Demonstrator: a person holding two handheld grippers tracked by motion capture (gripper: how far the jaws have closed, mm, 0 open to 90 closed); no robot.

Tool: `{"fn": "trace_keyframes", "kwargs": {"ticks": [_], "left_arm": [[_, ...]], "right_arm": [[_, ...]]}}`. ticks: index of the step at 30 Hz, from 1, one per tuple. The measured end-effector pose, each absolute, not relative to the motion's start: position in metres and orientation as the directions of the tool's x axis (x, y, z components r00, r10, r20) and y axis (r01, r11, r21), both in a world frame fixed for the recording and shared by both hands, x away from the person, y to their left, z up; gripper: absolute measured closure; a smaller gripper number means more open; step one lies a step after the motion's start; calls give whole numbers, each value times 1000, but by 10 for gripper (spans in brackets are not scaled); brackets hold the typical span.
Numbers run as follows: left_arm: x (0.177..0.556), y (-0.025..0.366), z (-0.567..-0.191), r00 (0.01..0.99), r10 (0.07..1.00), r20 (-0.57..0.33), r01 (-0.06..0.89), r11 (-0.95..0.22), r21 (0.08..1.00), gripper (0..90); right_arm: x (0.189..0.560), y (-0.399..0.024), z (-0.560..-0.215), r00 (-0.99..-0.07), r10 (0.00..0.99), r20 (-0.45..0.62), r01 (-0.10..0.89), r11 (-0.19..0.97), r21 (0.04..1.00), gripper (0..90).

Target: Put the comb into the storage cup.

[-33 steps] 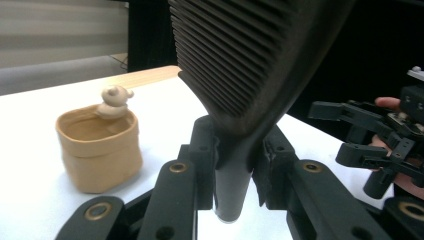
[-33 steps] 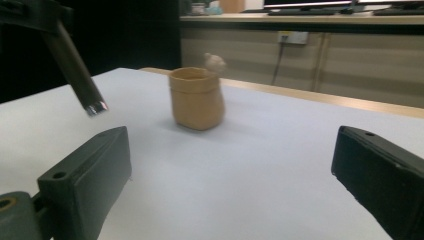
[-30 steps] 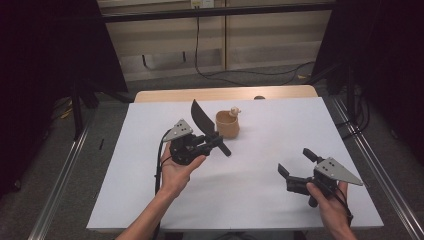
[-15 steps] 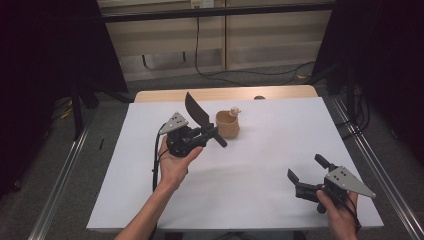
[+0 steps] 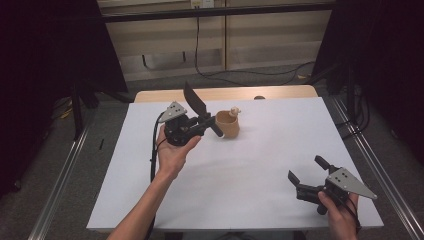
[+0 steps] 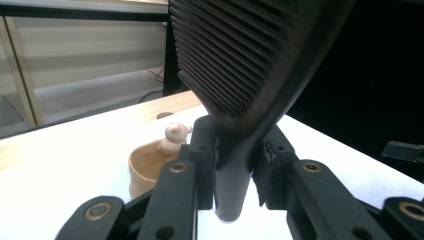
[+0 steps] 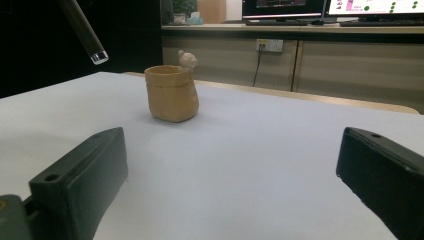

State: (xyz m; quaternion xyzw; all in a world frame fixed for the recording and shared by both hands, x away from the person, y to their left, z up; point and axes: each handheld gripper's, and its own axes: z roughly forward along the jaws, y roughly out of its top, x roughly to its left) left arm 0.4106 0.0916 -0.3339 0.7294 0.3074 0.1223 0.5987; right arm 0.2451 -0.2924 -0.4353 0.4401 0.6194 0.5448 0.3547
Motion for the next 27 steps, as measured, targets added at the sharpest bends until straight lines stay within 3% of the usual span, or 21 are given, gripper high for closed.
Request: {"fn": "trace_keyframes", "kwargs": {"ticks": [27], "left_arm": [[458, 78, -327, 734, 654, -181, 275, -44, 960, 733]], "right_arm": [[246, -291, -437, -372, 926, 54, 165, 9, 986, 0]]}}
